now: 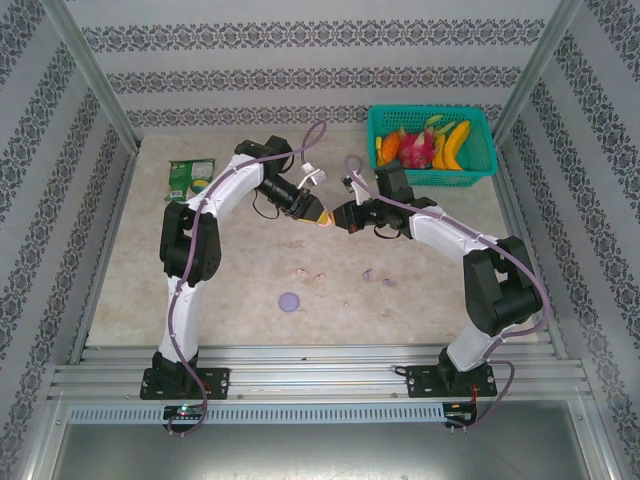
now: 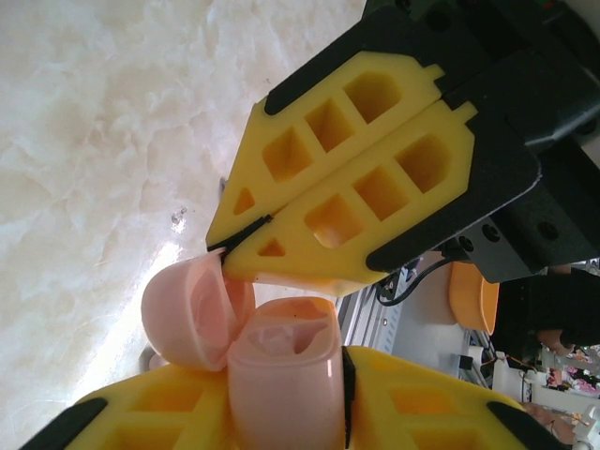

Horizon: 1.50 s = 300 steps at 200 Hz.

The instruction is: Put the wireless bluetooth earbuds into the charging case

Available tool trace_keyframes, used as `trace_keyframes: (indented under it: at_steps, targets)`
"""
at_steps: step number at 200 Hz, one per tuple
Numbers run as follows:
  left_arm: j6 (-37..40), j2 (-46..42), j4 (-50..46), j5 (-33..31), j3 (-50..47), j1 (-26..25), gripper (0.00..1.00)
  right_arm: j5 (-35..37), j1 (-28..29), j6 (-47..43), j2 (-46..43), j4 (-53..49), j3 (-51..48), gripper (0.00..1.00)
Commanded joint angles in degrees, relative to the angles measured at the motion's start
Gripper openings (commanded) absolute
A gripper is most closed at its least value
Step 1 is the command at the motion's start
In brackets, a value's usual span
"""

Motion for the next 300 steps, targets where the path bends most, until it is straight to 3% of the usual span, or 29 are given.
trace_keyframes:
  at_steps: [1, 71, 92, 108, 144, 173, 238, 300]
  targets:
    - [1.63, 0.92, -1.87, 1.52, 1.33, -0.55, 0.28, -0.75, -0.86, -1.08, -1.53, -0.24, 1.19, 0.0]
    - [1.8, 0.92, -1.79, 1.25, 1.25, -0.52, 0.1, -0.02, -1.65, 0.14, -1.98, 0.08, 1.02, 0.0]
    - [1.4, 0.31, -0.45, 0.14, 0.4, -0.45, 0.03, 0.95, -2.32, 1.89, -3.56, -0.37, 1.01, 0.25]
    - [0.03, -0.88, 2.64, -1.05, -1.57, -0.16, 0.0, 0.92, -3.12, 3.15, -5.51, -1.19, 0.4, 0.37]
    - [-6.54, -5.15, 13.76, -5.51, -8.16, 1.28, 0.0, 2.37, -4.78, 5.77, -11.04, -4.23, -2.55, 0.47]
    - [-12.66, -10.37, 24.89, -12.6, -15.63, 1.78, 0.0, 6.57, -4.89, 7.76, -13.83, -9.9, -3.79, 0.48]
    - [-20.24, -21.88, 46.71, -21.13, -32.06, 2.02, 0.0, 17.03, -4.0, 20.06, -18.92, -16.27, -8.25, 0.51]
    - [-25.84, -31.33, 63.26, -32.23, -46.68, 2.03, 0.0, 29.32, 5.54, 30.96, -19.15, -26.09, -8.98, 0.56]
